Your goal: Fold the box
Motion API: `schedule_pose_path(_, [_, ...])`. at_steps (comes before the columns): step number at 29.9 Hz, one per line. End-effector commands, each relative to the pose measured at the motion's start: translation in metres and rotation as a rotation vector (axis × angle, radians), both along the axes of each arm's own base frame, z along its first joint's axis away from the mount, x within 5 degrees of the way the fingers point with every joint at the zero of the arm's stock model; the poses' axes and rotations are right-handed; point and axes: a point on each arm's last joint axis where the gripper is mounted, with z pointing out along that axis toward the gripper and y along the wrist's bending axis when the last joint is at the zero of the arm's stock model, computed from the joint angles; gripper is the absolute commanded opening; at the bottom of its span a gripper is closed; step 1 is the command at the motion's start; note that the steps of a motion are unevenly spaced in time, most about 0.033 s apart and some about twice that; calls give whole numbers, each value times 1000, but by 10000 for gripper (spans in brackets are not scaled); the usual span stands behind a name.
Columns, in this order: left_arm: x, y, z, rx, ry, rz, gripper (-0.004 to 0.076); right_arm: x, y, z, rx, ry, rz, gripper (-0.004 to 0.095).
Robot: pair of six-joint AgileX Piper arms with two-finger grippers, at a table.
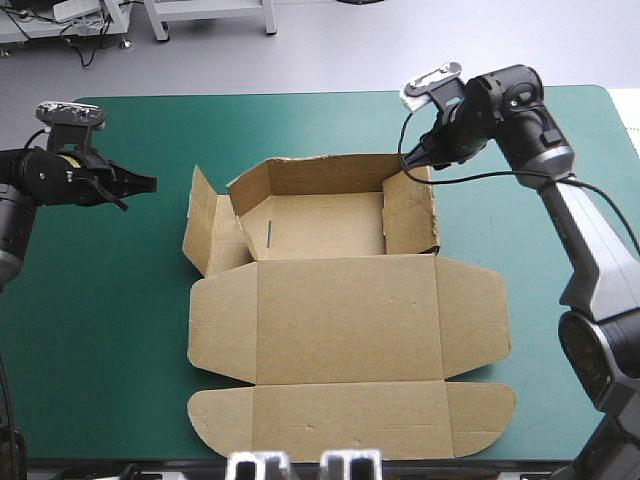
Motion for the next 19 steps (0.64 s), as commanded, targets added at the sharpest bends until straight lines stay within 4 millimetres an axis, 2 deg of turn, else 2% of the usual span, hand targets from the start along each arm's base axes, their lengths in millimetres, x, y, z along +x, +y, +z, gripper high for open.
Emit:
schedule_pose_path(1, [-7,0,22,11,-105,3,-10,-33,-8,54,147,-87,-83,382])
schedule_pose_path(6, [-13,0,17,16,-17,-1,-10,-45,-3,65,246,-81,-52,382])
schedule_pose_path(9, [-18,0,12,17,65,-12,-10,-39,-3,57,230,-63,-77,382])
schedule_pose_path(12, [-20,0,11,46,86,-43,-10,-28,0,36,205,-2,-91,382])
schedule_pose_path(19, [-21,2,10,69,99,-38,-10,2,10,-32,140,188,-123,382])
